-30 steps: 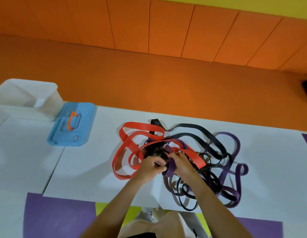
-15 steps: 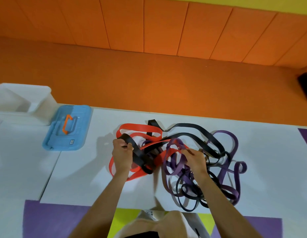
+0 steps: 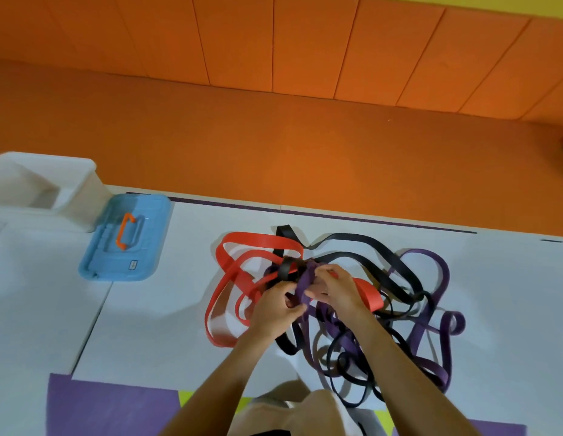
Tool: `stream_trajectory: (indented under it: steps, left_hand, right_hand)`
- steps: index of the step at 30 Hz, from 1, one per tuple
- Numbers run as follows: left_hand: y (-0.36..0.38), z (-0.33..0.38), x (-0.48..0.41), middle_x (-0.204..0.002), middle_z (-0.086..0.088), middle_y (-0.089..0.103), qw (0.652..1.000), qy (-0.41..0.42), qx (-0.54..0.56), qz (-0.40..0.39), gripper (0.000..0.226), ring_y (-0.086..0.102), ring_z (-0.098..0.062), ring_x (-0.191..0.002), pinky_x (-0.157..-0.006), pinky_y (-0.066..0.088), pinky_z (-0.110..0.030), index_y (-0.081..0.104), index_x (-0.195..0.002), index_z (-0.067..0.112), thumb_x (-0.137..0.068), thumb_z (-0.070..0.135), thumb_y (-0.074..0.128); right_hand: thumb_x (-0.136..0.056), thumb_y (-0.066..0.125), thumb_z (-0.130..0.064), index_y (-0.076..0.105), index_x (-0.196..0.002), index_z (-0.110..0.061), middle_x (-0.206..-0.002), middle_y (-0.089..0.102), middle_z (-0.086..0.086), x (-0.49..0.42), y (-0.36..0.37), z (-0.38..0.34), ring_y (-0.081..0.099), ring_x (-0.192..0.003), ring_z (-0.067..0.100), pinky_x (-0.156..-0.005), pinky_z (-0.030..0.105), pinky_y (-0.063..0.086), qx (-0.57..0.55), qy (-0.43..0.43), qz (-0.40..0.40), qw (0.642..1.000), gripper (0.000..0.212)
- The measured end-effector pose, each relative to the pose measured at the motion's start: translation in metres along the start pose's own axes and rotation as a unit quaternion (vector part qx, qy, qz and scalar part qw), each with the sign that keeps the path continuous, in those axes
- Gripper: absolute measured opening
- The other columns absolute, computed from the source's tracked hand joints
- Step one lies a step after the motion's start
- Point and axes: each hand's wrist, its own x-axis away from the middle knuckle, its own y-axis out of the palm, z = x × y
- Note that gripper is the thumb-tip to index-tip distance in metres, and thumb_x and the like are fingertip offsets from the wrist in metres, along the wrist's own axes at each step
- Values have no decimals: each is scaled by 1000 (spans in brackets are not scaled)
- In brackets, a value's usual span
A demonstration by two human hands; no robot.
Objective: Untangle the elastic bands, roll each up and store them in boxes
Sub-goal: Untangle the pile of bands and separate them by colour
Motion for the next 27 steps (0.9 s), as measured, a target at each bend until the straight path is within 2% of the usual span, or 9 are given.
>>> stream_trajectory:
  steps: [3,5,7,8,11,16,20,24,27]
  left_hand:
    - [-4,-4,-8,-79,11,74,997,-27,29,73,13,70,-5,-71,-73,60,-31,77,-102,24,-90,28,82]
    - [-10,-6,-12,-76,10,73,990,-43,65,118,7,69,-9,-71,-68,53,-26,76,-92,22,-90,23,83]
    - [-17,-7,-16,-72,10,70,980,-61,78,173,9,68,-12,-69,-63,48,-22,74,-87,22,-91,24,82]
    - [-21,-7,-18,-70,10,69,975,-68,75,198,10,67,-13,-66,-61,45,-21,73,-86,21,-92,26,81]
    - [-31,-2,-25,-68,12,67,966,-56,51,249,11,64,-10,-62,-54,40,-19,75,-88,21,-91,28,82]
    - [-40,14,-30,-71,12,70,957,-3,45,287,5,64,-6,-61,-53,39,-15,77,-90,19,-93,21,80]
    - [-47,26,-37,-79,11,73,953,46,23,298,6,64,0,-70,-65,46,-6,80,-96,12,-91,11,82]
    - [-52,33,-42,-95,1,80,954,114,8,276,20,73,-11,-85,-77,58,-21,80,-107,9,-87,5,84]
    - [-50,35,-45,-96,4,79,963,153,3,223,23,72,-6,-85,-77,57,-15,78,-107,12,-86,4,84]
  right_hand:
    - [-104,64,-18,68,-115,-14,-108,78,14,-6,-17,2,78,-96,27,-75,35,64,121,-93,29,988,13]
    - [-98,69,-28,64,-126,-24,-133,63,2,-12,-38,5,64,-118,23,-87,37,59,367,-161,144,905,29]
    - [-92,73,-37,51,-145,-27,-150,41,3,-14,-59,7,45,-136,28,-97,42,54,538,-124,183,813,59]
    - [-91,74,-38,49,-147,-25,-151,40,4,-14,-68,8,43,-137,31,-100,45,54,581,-88,167,792,62]
    - [-98,64,-28,65,-126,-19,-124,61,6,-11,-87,13,60,-118,32,-93,49,57,628,-39,121,768,29]
    - [-97,70,-18,65,-120,-26,-124,49,7,8,-101,16,49,-115,29,-95,40,53,690,-85,247,675,25]
    - [-100,66,-16,60,-122,-17,-115,65,9,22,-112,15,68,-101,29,-79,39,61,658,-90,285,691,23]
    - [-106,48,-24,63,-123,-19,-99,75,6,33,-128,21,74,-90,32,-67,35,49,638,-50,296,709,23]
    - [-100,53,-14,58,-137,-26,-101,75,8,40,-134,24,73,-91,34,-73,41,57,551,-63,294,779,39]
